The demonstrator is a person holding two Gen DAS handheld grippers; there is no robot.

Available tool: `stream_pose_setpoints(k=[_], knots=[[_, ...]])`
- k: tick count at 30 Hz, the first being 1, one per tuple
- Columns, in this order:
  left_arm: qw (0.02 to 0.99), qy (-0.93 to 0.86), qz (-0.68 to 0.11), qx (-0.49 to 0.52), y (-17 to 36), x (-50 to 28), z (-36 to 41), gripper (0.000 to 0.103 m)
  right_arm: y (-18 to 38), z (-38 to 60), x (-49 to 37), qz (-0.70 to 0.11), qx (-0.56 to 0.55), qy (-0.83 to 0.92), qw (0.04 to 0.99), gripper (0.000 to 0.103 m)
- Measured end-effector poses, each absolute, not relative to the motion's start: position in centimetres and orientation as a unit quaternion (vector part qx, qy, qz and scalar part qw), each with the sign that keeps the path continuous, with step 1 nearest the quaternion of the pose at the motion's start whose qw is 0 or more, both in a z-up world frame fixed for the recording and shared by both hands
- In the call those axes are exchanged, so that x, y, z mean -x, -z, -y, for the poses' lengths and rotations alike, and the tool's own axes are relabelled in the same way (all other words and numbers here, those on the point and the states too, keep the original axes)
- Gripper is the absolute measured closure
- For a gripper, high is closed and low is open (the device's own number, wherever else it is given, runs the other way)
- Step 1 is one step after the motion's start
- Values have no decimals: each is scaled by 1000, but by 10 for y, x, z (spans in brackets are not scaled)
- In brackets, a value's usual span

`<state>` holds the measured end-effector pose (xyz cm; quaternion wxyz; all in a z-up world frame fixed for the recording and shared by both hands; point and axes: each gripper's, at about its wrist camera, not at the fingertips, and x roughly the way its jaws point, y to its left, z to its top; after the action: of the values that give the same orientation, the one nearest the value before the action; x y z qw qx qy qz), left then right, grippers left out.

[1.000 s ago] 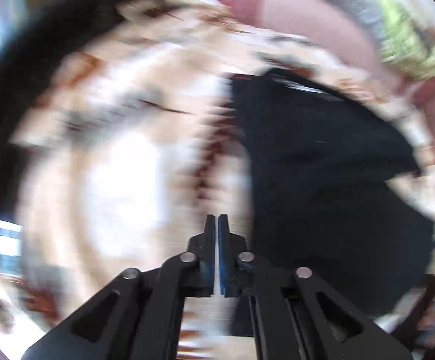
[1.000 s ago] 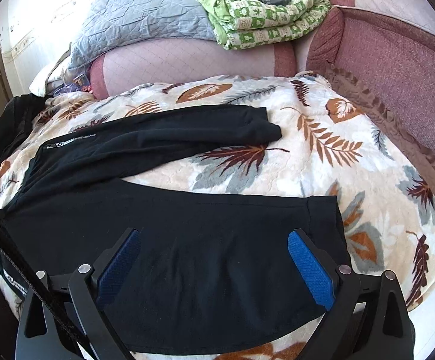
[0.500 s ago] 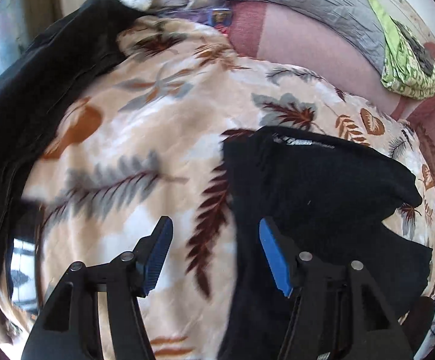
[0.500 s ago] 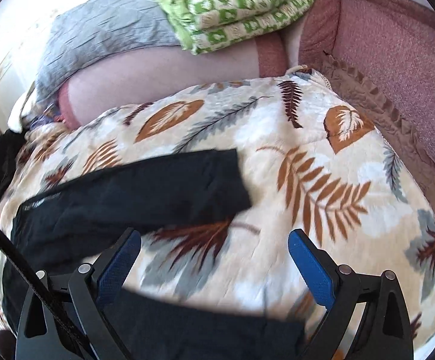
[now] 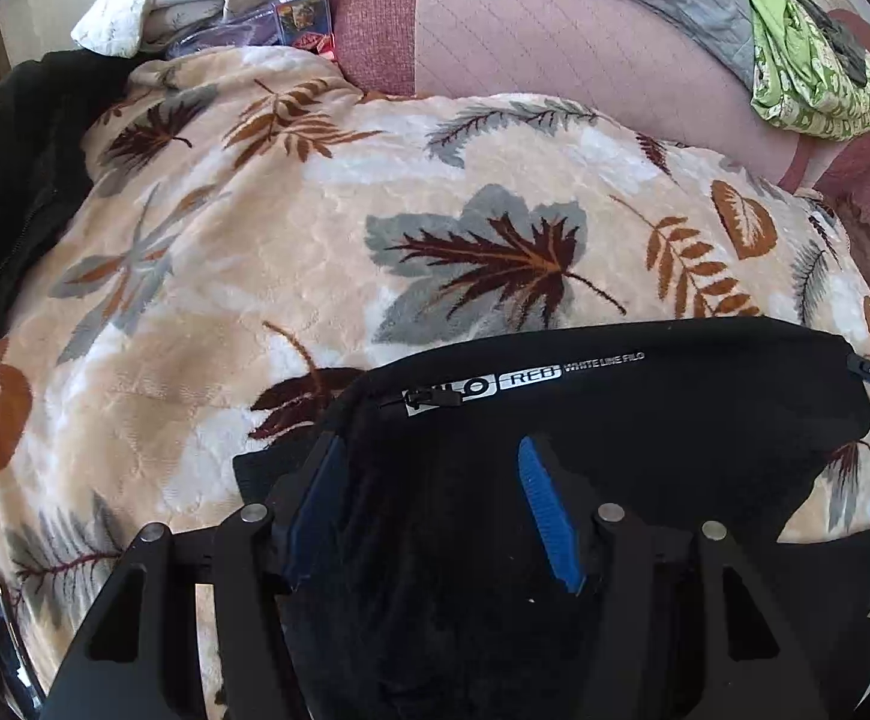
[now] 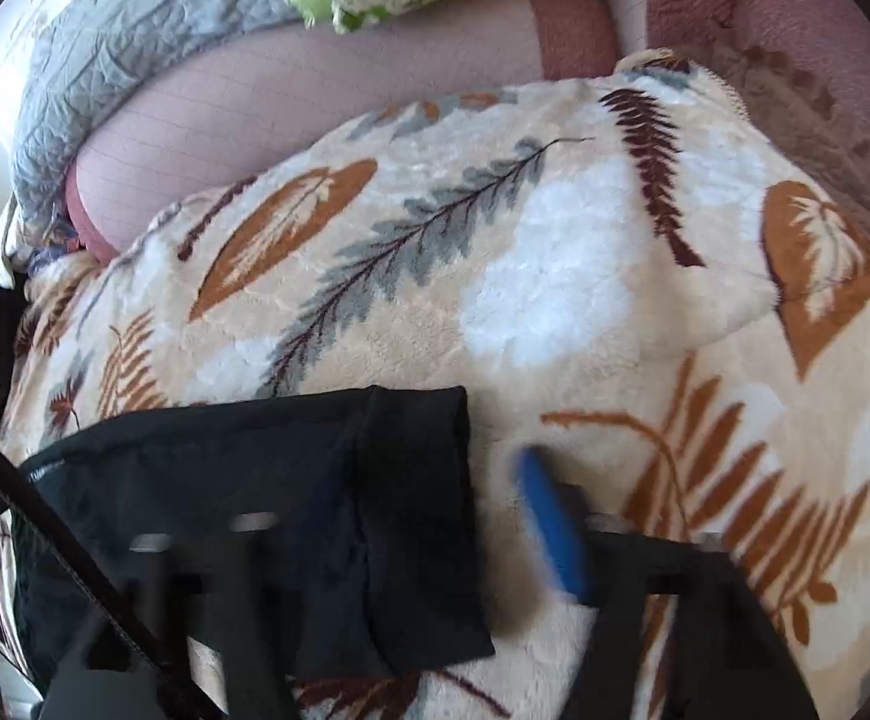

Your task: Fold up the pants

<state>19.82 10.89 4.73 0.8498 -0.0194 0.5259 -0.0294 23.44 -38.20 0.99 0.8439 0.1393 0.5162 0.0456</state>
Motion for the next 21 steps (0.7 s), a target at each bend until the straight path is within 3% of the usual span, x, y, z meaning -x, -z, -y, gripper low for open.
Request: stream_pose_setpoints(k=[1, 3, 7, 13, 15, 17, 21], knots=[[850, 30, -526, 18, -45, -199, -110, 44, -10, 381, -235, -517, -147, -56, 842, 87], [849, 29, -527, 19, -41, -204, -115, 44, -23, 379, -236, -505, -154, -70, 847, 92], [848, 20, -527, 57, -37, -215, -128, 44, -43, 379, -252, -483, -155, -63, 860, 92], [851, 9, -517, 95, -44, -219, -144, 44, -30, 392, -278, -498, -114, 33, 859, 91], [852, 10, -517, 88, -46, -220, -147, 41, -35, 401, -265, -487, -124, 17, 864, 77], [850, 9, -520, 83, -45, -224, -149, 37, -40, 401, -254, -477, -121, 4, 870, 40], [832, 34, -546, 91, -34, -236, -146, 36, -42, 399, -247, -477, -121, -27, 870, 36]])
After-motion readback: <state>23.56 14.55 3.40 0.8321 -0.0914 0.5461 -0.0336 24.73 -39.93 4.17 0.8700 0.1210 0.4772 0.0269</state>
